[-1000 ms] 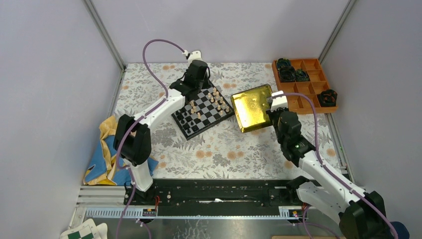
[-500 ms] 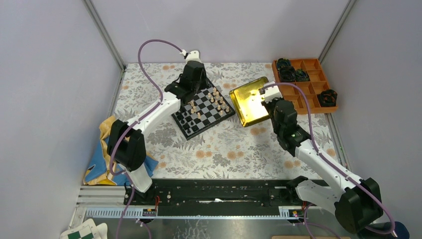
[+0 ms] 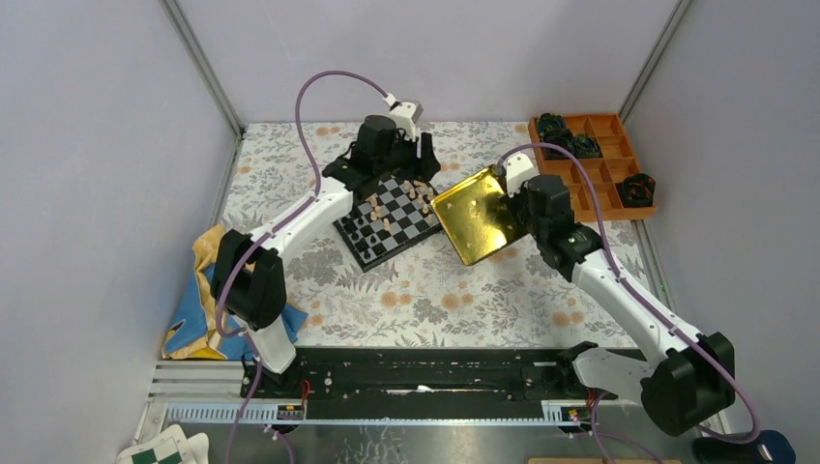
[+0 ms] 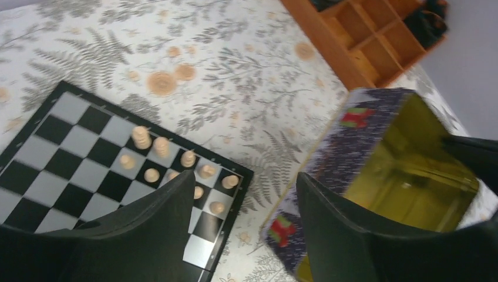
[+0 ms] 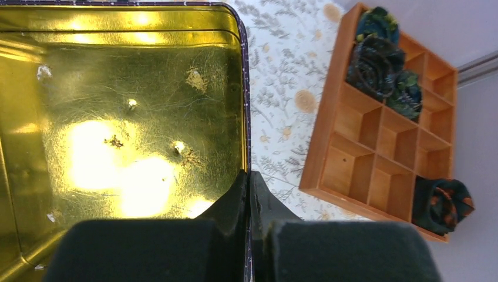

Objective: Set up the chess pieces on the board
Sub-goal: Pick up the storage box at the center of the board.

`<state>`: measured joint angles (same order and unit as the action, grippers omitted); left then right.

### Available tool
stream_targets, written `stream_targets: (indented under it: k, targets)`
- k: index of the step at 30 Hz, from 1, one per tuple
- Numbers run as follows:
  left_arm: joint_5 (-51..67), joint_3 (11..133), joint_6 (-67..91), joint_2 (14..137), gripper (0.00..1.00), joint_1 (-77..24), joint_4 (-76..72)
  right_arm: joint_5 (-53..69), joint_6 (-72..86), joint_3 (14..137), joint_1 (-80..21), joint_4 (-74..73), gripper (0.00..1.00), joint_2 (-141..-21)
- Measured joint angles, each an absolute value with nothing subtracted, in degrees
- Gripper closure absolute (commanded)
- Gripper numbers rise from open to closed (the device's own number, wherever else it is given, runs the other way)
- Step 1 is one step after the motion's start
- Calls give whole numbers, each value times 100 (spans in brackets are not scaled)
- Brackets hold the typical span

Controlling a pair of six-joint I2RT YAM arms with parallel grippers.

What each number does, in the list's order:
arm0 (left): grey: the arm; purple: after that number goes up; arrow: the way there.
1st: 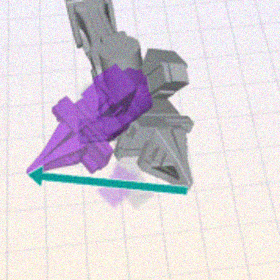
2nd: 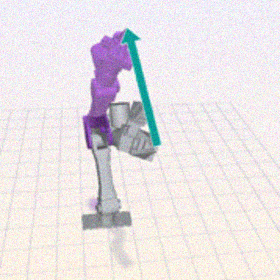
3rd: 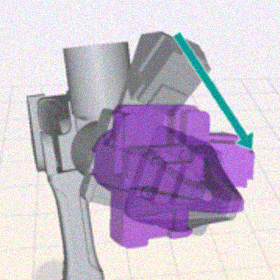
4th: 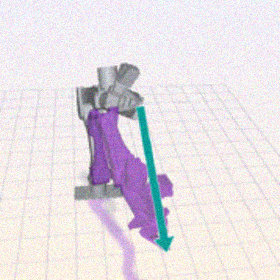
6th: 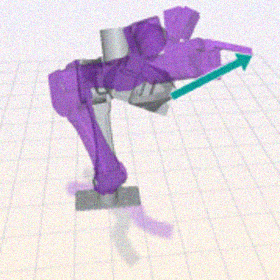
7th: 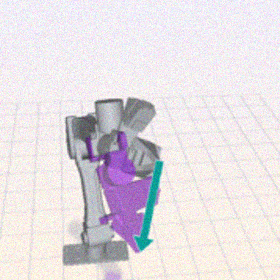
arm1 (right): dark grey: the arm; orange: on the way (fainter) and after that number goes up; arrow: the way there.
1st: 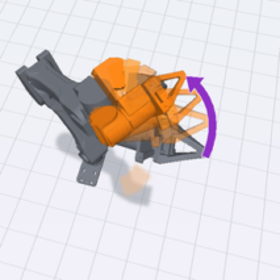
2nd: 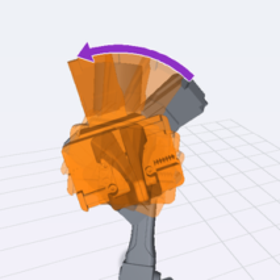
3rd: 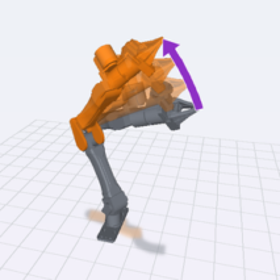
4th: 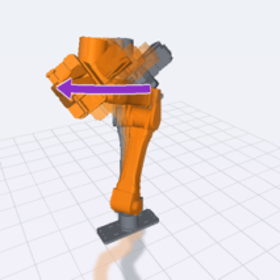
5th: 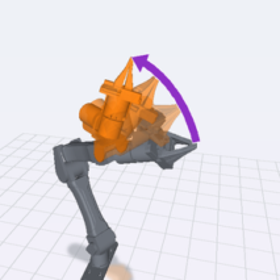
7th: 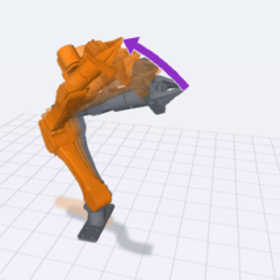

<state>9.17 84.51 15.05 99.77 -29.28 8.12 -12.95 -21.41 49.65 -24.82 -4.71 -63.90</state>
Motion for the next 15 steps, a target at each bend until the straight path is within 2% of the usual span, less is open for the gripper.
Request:
stream_targets:
  k: [9, 15]
  targets:
    - [2202, 8451, 1096, 10031, 26, -3074, 652, -744, -1922, 5280, -2469, -1017, 100, -6890]
    - [2453, 8486, 639, 10097, 26, -3389, 762, -580, -1925, 5583, -2467, -1111, 100, -7085]
